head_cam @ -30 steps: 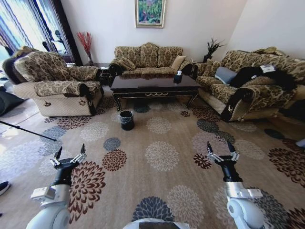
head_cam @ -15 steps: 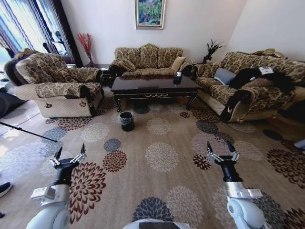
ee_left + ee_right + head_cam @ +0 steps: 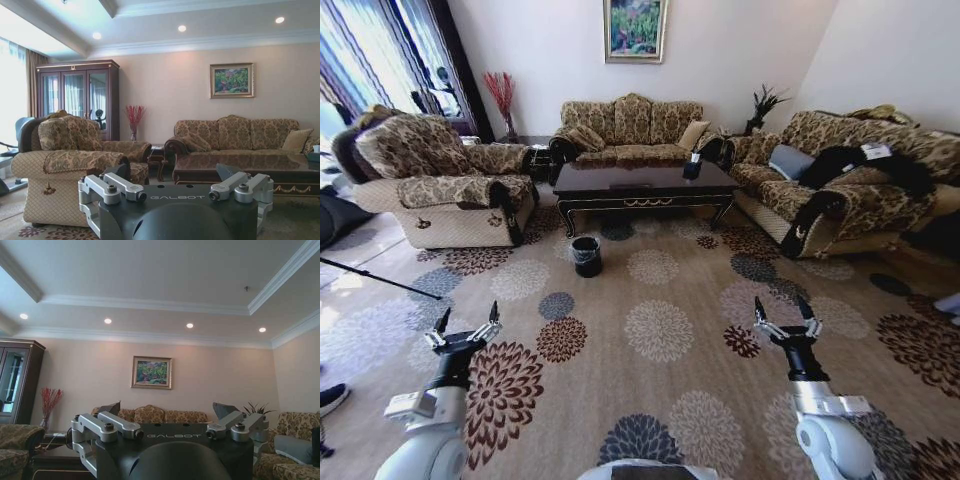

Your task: Move to the front of the table and pick up the trash from the floor, then place it into the trash bin.

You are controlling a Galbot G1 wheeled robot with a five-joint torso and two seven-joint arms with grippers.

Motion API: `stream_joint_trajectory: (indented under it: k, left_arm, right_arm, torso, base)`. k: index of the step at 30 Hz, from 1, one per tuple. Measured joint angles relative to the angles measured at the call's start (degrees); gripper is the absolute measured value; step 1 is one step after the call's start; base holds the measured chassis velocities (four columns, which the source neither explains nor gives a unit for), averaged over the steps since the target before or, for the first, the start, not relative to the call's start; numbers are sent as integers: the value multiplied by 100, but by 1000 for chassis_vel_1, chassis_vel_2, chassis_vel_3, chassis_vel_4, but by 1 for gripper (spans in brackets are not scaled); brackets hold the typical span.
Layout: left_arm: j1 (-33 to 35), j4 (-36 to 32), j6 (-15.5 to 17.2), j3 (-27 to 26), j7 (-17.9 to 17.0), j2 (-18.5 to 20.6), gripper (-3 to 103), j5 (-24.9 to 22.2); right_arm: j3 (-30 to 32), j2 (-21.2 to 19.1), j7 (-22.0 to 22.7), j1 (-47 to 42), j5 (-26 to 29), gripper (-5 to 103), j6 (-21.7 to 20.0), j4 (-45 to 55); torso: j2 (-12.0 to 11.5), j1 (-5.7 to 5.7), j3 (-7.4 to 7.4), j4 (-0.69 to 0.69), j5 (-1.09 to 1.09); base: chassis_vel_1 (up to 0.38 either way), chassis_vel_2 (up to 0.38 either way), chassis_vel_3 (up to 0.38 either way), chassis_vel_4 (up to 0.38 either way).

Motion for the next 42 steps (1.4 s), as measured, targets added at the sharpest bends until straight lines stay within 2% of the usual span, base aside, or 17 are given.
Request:
stream_joint_trajectory:
  k: [42]
  left_arm:
    - [0,0,0,0,0,0,100,0]
  right_arm:
    - [0,0,0,0,0,100,0,0]
  torso:
    - [1124,496,626,0,0]
  base:
    - [0,0,0,0]
